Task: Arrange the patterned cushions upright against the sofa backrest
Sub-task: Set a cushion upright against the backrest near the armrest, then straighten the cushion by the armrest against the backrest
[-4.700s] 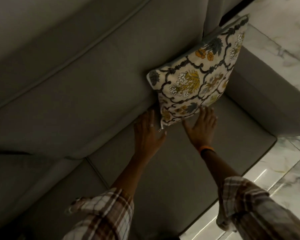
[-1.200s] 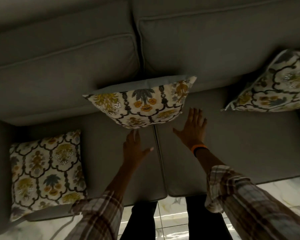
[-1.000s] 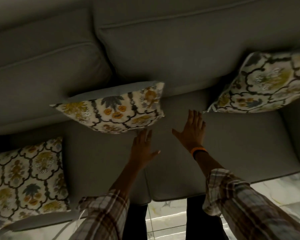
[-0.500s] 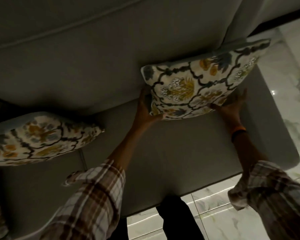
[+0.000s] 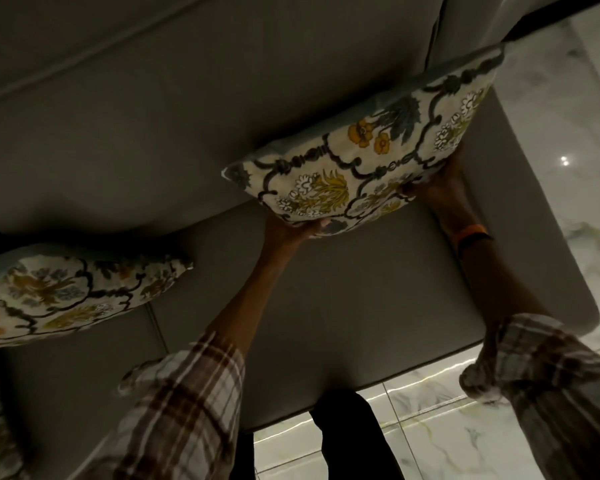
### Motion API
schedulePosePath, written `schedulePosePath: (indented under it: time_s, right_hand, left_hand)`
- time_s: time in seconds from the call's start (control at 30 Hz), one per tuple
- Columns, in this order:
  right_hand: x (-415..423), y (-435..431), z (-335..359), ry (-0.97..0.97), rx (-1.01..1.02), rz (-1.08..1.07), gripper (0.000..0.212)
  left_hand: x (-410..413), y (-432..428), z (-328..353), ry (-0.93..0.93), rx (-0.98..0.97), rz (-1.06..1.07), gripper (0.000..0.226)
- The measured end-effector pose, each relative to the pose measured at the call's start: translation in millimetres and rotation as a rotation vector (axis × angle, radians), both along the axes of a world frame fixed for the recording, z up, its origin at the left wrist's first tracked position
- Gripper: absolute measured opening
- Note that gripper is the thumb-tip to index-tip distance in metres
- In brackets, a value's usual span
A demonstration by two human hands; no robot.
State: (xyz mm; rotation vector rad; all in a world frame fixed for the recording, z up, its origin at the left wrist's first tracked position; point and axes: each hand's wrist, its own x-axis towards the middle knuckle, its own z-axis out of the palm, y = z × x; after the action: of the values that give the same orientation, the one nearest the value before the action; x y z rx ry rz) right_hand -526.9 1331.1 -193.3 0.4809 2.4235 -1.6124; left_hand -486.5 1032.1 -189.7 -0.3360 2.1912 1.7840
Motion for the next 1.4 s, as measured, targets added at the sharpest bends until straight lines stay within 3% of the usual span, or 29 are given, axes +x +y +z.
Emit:
schedulePosePath:
  time_s: [0.23,0.4,0.53,0.67,0.83,0.93,1.13,1.23,1.4]
  right_hand:
    - [20.8,-28.5,5.0,0.059,0.180,-0.090,0.128]
    - [98.6,-109.1,0.7,-0.160,0.466,-0.314,0.096]
    - [158.7,-205.0,-7.0,-0.181,0.648,-0.050,0.092]
    - [212.0,-324.8,-13.0,-0.103,0.720,0.271,0.087]
    - [273.4,-505.5,-9.7,-0.037,0.701,0.515,0.088]
    - [305.1,-615.2,-4.1,-0.057,0.695,0.574,0.089]
    - [373.0,-824.5,1.9,-0.095,0.597,0.664,0.089]
    - [405.3,-896.5,-3.5,-0.115,0.532,0.694,0.085]
    - [438.1,-979.7,-19.5,-0.348,0.257,0.671,0.091]
  left_hand:
    - [-11.7,-13.9,-20.7,-0.047,0.002,-0.051,0.114]
    - [23.9,-44.2,4.0,0.021,-0.215,-0.133,0.121]
    - [96.9,-126.2,5.9,-0.139,-0.417,-0.300,0.112]
    - [180.4,-238.3,-2.3,-0.169,-0.676,-0.453,0.096]
    - [277.0,-406.4,1.0,-0.206,-0.854,-0.494,0.089]
    - [324.5,-513.1,-5.6,-0.158,-0.898,-0.419,0.096]
    - [409.5,-714.6,0.4,-0.184,-0.947,-0.244,0.087]
    - [445.0,-801.0,-5.2,-0.193,-0.998,-0.114,0.079]
    - [489.7,-924.0,-29.1,-0.354,-0.903,0.156,0.093]
